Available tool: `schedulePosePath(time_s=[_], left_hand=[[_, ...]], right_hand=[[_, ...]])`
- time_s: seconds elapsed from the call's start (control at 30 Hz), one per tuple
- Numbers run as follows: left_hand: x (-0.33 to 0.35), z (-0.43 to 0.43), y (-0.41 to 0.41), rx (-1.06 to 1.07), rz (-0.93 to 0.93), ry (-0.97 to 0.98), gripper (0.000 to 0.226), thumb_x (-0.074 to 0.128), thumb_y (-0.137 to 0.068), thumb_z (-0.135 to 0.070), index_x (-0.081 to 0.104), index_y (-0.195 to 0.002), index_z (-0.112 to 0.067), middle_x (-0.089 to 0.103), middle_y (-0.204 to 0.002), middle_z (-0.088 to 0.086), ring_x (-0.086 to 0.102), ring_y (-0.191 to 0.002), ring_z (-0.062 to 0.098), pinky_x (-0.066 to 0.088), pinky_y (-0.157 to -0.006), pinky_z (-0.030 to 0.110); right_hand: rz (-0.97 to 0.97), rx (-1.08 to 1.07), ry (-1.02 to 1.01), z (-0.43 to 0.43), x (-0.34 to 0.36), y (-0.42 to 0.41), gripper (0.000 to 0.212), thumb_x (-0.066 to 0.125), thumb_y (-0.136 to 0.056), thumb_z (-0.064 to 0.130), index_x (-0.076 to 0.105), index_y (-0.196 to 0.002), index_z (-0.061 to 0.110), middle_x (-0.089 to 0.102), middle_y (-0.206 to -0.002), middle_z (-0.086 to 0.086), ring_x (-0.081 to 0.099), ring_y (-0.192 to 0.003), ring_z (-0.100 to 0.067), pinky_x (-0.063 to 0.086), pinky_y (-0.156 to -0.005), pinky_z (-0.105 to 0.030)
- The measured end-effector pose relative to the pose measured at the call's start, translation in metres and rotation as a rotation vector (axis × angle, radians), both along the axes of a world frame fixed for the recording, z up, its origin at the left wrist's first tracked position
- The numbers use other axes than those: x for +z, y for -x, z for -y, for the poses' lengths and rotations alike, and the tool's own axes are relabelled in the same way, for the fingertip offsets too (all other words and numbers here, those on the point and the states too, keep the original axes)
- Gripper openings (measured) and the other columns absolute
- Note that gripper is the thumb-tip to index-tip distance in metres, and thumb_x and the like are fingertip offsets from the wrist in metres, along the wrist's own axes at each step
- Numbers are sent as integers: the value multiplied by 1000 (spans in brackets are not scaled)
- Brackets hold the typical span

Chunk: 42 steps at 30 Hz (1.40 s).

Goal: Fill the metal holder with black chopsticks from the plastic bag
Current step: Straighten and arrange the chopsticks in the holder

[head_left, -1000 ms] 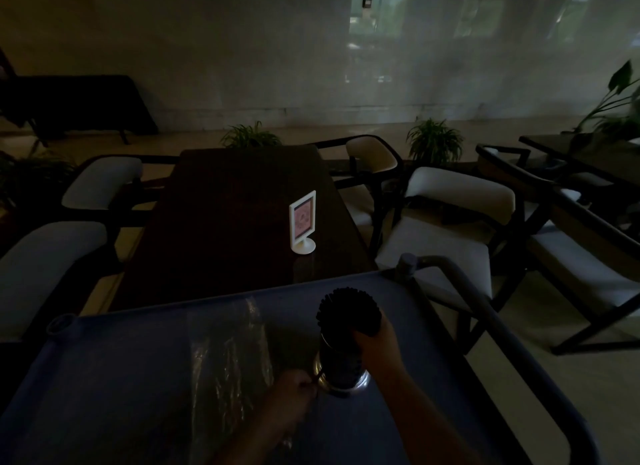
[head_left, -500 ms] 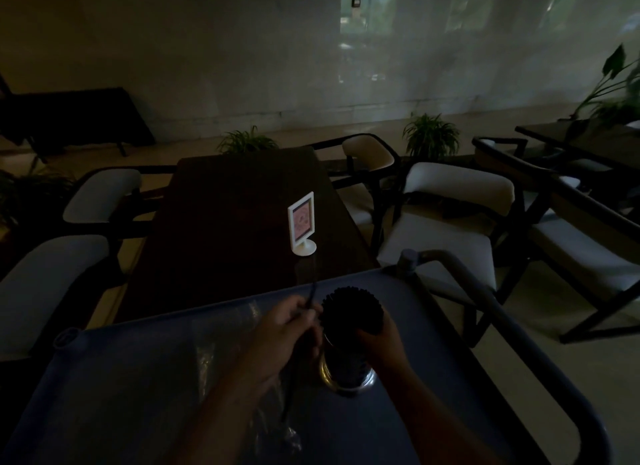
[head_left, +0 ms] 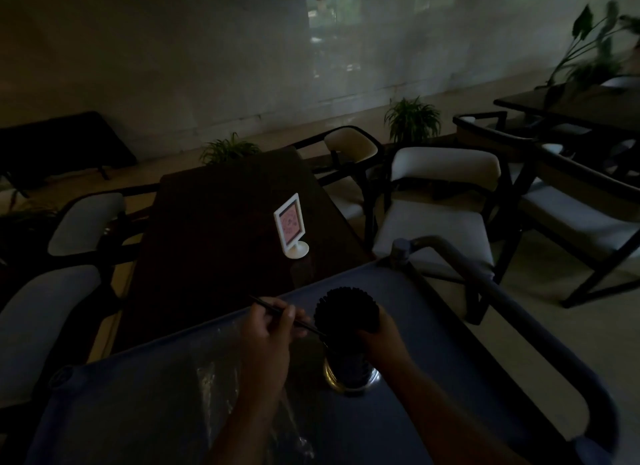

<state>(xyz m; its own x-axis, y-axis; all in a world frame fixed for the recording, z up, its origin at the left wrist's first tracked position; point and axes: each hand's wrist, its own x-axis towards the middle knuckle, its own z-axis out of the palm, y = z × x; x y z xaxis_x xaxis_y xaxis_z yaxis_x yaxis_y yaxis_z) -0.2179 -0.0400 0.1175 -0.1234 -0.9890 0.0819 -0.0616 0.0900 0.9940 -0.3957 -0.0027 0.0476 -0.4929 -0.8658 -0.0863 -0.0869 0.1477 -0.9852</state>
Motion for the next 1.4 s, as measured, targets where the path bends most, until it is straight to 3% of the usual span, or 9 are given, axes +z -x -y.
schedulePosePath(time_s=[0.2,0.43,0.57,0.73,0.87,1.0,1.17,1.27,1.4], left_hand=[[-19,-9,6,14,246,64,21,59,-93,-20,61,-95,-41,70,-95,-10,67,-83,1,54,-73,22],[-21,-14,22,-23,352,130,32,55,-95,-13,58,-122,-30,53,-114,-28,51,-103,-16,40,-85,1],[-19,-11,29,-93,292,-20,51,49,-98,-17,36,-146,-29,42,-146,-6,41,-132,11,39,-107,34],[-29,-12,27,-322,122,-254,96,72,-73,-51,18,-151,-35,39,-146,-8,43,-132,9,40,-100,24],[-51,-12,19,-364,165,-301,62,79,-60,-51,51,-114,-37,62,-126,-8,62,-93,-18,48,-69,1],[-58,-9,23,-475,176,-299,76,85,-61,-43,42,-123,-36,58,-123,-15,59,-99,-18,49,-80,8],[-73,-10,29,-362,164,-263,72,81,-74,-8,38,-127,-28,56,-119,-12,57,-112,5,49,-84,10],[-77,-5,28,-371,116,-307,61,80,-75,-7,45,-121,-26,61,-117,-11,60,-102,-3,51,-76,7],[-73,3,32,-299,35,-345,43,76,-80,-15,56,-114,-29,68,-119,-3,66,-100,1,53,-80,16]], right_hand=[[-12,-12,-8,2,0,-5,27,70,-86,6,59,-107,19,65,-104,0,64,-101,-18,53,-91,-38],[-38,-33,-4,4,-1,-6,29,68,-88,7,61,-87,36,65,-90,15,61,-86,4,48,-71,-11],[-9,-34,-3,3,-2,-5,28,73,-83,4,64,-109,12,69,-108,-6,66,-99,-18,53,-88,-36],[-8,-27,11,2,-3,-3,38,75,-78,-4,62,-113,1,70,-112,-14,67,-104,-26,54,-91,-42],[-29,-3,13,3,-3,-3,43,76,-77,-4,61,-117,1,70,-113,-13,66,-105,-23,54,-92,-39],[-47,-2,4,5,-2,-4,39,74,-78,-1,62,-115,2,70,-109,-10,66,-97,-15,51,-77,-18],[-4,-8,26,5,-2,-2,39,71,-78,-11,60,-115,-6,68,-113,-18,67,-100,-22,55,-86,-28],[26,23,34,6,-1,3,38,68,-79,-16,58,-115,-13,66,-115,-28,64,-109,-37,51,-95,-49],[102,36,46,2,-1,4,41,70,-78,-15,56,-117,-10,66,-115,-29,65,-108,-36,52,-96,-49]])
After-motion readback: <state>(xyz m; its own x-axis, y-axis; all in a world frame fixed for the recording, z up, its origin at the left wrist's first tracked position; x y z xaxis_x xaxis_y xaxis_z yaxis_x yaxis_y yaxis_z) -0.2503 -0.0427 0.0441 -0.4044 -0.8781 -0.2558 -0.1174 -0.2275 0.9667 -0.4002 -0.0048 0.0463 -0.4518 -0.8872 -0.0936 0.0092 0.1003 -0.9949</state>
